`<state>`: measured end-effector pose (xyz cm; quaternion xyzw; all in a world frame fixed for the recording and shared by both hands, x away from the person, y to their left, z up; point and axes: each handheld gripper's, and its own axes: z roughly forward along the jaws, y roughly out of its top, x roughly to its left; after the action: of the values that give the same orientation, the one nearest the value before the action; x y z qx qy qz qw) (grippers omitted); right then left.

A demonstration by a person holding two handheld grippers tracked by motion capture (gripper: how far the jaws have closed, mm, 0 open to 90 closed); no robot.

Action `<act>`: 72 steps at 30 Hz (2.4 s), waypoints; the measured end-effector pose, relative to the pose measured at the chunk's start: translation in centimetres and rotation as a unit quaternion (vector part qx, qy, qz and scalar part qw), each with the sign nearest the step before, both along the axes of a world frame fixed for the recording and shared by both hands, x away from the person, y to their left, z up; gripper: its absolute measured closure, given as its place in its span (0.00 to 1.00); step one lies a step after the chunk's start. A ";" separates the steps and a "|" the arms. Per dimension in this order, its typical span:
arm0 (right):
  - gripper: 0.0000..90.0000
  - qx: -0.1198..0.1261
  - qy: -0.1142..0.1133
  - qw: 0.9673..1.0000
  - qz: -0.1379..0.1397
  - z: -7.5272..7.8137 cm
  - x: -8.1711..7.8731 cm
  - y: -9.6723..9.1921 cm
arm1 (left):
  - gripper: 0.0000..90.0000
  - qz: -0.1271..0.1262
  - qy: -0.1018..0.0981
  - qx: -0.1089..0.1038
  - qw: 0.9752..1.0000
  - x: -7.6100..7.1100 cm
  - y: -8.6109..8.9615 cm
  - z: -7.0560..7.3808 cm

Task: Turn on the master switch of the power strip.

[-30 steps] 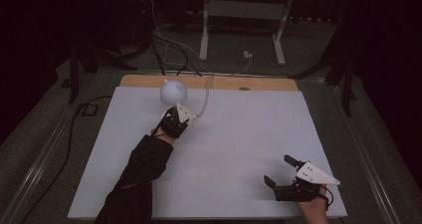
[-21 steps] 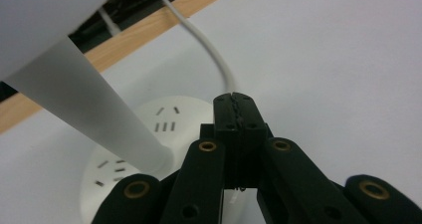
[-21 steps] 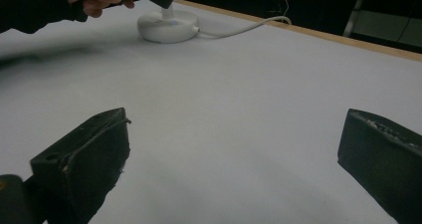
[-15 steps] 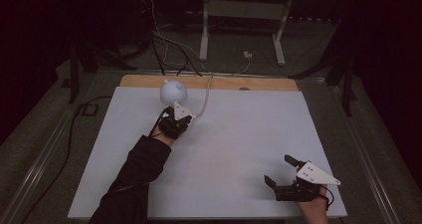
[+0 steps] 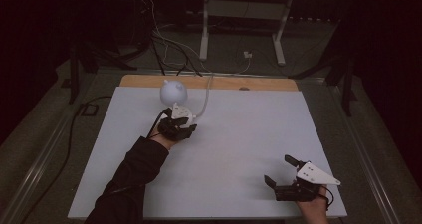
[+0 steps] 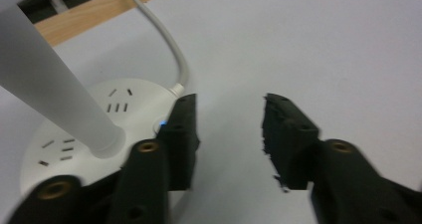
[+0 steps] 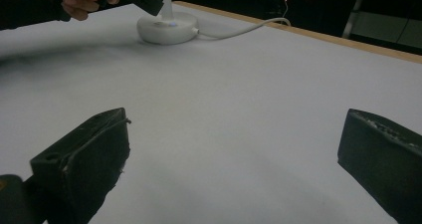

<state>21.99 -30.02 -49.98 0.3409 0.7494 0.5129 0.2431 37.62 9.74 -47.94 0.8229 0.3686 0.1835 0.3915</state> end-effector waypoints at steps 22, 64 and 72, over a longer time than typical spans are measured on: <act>0.00 0.001 0.002 1.000 0.001 -0.1 0.0 0.1 | 0.00 -0.104 0.056 -0.029 0.993 -0.8 0.0 0.6; 0.00 -0.007 0.003 1.000 0.000 -0.1 0.0 0.3 | 0.00 -0.081 0.050 -0.049 0.994 -7.4 8.7 -0.5; 0.00 -0.008 0.003 1.000 0.000 -0.2 0.0 0.4 | 0.00 -0.077 0.048 -0.049 0.995 -8.5 9.4 -1.1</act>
<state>22.04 -29.64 -50.13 0.3405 0.7546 0.5055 0.2433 29.08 19.15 -49.00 0.8366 0.3308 0.0951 0.4261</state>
